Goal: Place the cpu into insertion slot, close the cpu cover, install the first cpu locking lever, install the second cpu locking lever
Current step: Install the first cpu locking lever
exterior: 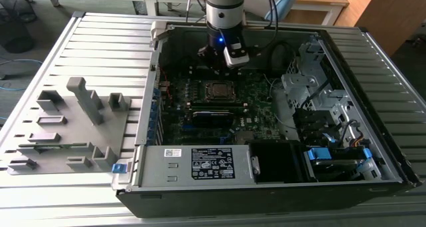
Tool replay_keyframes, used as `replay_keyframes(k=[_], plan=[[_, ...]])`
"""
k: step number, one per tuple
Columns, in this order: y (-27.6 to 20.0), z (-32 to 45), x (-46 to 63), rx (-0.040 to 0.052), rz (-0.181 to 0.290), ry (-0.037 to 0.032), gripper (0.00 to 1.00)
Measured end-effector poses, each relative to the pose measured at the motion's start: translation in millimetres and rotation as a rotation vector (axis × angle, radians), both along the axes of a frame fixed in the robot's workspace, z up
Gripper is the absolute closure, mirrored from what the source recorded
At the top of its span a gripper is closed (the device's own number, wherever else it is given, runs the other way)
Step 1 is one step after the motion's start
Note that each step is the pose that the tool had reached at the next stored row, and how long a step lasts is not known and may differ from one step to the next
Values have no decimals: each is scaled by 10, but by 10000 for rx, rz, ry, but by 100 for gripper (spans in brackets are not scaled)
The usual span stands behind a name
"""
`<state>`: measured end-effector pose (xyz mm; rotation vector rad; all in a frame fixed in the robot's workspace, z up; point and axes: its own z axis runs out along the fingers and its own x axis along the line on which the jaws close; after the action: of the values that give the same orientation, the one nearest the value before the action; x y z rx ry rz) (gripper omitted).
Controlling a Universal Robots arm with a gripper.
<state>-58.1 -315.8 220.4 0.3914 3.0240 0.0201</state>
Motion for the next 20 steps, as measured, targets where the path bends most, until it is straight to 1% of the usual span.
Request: replay_keyframes(k=[4, 6, 8, 15, 17, 19, 20], plan=[[0, -10, 0, -87, 419, 104, 90], [0, -15, 0, -126, 656, 146, 90], [-1, -18, 0, -144, 867, 174, 90], [-3, -31, 0, -157, 1580, 196, 90], [-2, -36, 0, -176, 1774, 210, 90], [-8, -36, 0, -206, 1886, 225, 90], [-16, -36, 1, -208, 1908, 224, 90]])
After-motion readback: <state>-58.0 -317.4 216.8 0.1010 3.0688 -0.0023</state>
